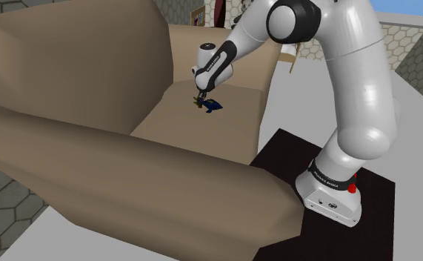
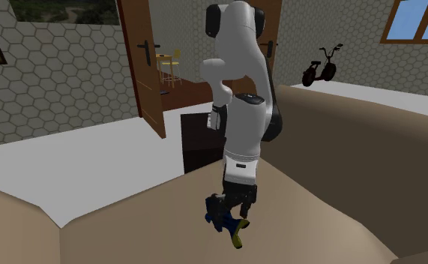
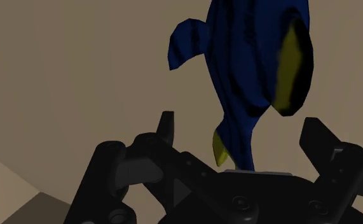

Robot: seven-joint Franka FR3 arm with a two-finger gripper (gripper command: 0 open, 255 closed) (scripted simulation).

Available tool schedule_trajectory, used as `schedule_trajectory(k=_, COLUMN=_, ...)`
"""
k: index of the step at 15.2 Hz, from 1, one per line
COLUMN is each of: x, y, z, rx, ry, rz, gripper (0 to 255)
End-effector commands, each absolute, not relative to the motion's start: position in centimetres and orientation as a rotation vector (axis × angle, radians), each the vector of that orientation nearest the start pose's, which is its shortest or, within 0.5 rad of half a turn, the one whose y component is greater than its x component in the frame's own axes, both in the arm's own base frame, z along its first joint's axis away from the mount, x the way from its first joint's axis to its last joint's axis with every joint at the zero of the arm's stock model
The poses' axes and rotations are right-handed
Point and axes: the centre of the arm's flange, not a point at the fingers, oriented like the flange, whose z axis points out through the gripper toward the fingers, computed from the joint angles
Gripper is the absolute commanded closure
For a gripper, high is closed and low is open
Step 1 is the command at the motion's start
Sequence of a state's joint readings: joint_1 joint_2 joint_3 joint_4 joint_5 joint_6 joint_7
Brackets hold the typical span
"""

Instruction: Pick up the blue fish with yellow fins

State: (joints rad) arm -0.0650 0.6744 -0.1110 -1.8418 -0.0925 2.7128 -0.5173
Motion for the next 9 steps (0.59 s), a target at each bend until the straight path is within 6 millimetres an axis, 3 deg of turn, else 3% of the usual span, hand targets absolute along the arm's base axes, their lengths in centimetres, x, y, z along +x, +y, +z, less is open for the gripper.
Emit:
schedule_trajectory(k=1, x=65.18, y=-10.7, z=17.53, rx=-3.222, ry=-0.742, rz=-0.246, gripper=0)
schedule_trajectory(k=2, x=65.19, y=-10.68, z=17.52, rx=-3.222, ry=-0.742, rz=-0.246, gripper=255)
schedule_trajectory(k=9, x=65.15, y=-10.72, z=17.53, rx=-3.222, ry=-0.742, rz=-0.246, gripper=255)
